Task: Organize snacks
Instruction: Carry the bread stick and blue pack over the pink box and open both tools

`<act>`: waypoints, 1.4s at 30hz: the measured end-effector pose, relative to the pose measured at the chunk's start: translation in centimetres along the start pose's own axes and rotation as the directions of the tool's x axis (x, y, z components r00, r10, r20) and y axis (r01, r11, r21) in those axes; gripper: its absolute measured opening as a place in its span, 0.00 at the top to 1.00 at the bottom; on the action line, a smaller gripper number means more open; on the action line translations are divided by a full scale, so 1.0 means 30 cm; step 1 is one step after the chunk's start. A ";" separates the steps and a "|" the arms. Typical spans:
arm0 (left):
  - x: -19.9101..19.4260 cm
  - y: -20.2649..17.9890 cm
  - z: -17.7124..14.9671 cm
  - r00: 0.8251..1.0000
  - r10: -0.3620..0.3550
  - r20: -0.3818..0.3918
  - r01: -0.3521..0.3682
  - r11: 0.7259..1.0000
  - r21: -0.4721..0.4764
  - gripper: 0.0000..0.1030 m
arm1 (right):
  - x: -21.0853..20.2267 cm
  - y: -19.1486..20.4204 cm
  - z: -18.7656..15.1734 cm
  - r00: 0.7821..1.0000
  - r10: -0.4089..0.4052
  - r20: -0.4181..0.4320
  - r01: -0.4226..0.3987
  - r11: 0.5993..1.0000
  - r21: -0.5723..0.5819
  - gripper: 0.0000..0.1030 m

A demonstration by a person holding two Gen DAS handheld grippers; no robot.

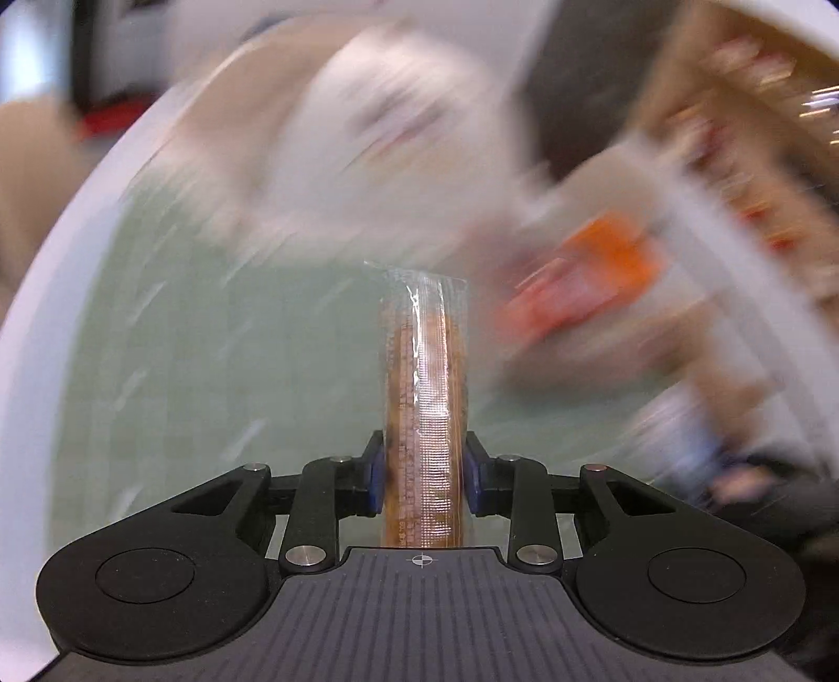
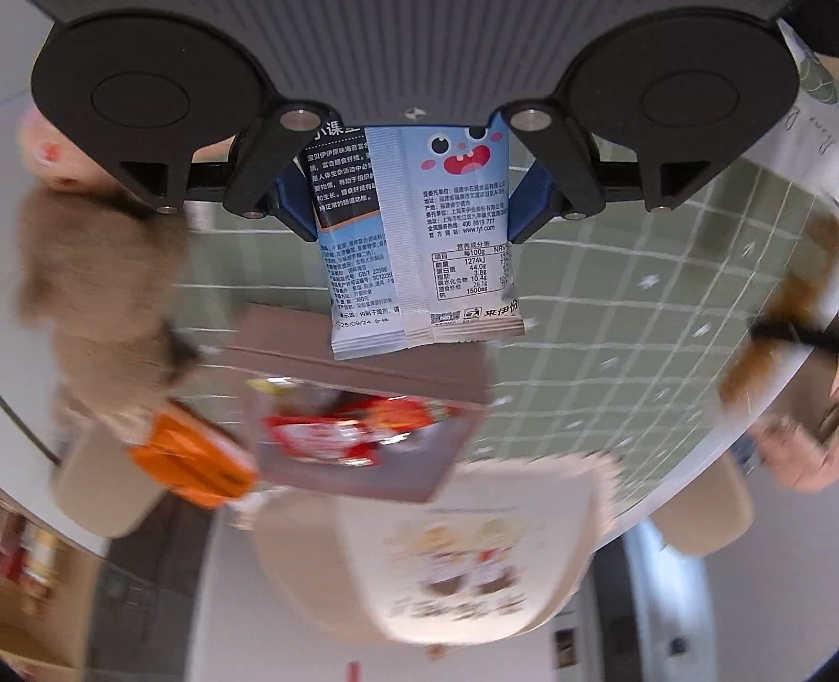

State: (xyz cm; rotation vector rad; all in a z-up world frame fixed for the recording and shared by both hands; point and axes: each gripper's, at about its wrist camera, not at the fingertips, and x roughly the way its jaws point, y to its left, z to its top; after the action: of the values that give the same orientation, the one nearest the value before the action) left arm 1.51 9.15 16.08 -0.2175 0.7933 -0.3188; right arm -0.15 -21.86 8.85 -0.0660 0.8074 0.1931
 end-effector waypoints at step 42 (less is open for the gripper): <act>0.176 0.120 -0.148 0.994 0.062 -0.094 -0.080 0.975 -0.206 0.66 | 0.216 -0.158 0.632 0.989 0.020 0.149 -0.046 0.984 0.170 0.16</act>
State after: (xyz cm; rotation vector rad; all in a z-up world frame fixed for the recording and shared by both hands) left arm 2.47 10.28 8.44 -0.3739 0.9199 -0.1773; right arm 18.65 -23.05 17.18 0.1249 0.6755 0.1564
